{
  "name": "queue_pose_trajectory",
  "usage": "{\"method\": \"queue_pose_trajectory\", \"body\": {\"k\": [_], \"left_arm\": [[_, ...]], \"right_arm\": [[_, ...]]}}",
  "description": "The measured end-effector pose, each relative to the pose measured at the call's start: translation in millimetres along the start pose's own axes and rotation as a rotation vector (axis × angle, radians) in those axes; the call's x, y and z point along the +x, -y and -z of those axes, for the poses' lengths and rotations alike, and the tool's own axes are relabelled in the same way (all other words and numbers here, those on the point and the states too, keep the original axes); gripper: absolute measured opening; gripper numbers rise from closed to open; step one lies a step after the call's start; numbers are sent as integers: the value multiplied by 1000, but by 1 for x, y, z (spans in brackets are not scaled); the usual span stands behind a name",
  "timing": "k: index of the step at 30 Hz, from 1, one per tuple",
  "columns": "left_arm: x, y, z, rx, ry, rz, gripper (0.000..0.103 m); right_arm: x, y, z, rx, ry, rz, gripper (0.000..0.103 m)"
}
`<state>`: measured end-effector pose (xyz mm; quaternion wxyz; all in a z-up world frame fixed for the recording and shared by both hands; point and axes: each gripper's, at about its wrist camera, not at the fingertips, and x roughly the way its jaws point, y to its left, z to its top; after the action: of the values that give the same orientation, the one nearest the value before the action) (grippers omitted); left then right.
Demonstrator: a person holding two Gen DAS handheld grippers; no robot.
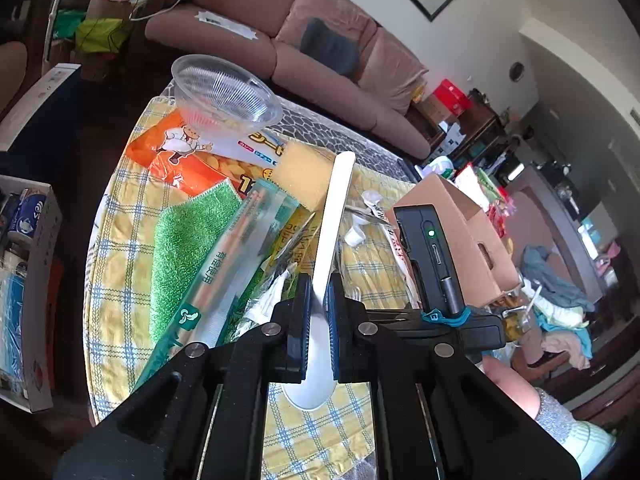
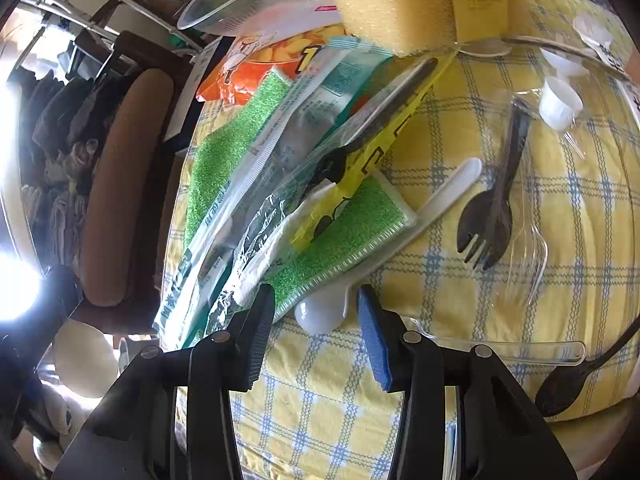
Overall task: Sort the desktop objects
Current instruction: 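Hold the white spoon in the left gripper while the right grasps a small white spoon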
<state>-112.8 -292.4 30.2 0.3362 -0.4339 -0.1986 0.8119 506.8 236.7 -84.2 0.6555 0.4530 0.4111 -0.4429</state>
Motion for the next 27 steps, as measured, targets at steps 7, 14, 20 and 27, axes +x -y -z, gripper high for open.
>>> {"method": "queue_pose_trajectory", "body": {"k": [7,14,20,27], "left_arm": [[0,1,2,-1,6,16,7],[2,1,4,-3,3,10,7],[3,-2,5,-12,1,7,7],[4,0,6,-4,-5,3,7]], "right_arm": [[9,-17,3,-88,13,135,48],[0,-20,10,-108,-8,32,18],[-31,-14,8,-59,28,-69,13],[-49,0,5,-8,57,20,28]]}}
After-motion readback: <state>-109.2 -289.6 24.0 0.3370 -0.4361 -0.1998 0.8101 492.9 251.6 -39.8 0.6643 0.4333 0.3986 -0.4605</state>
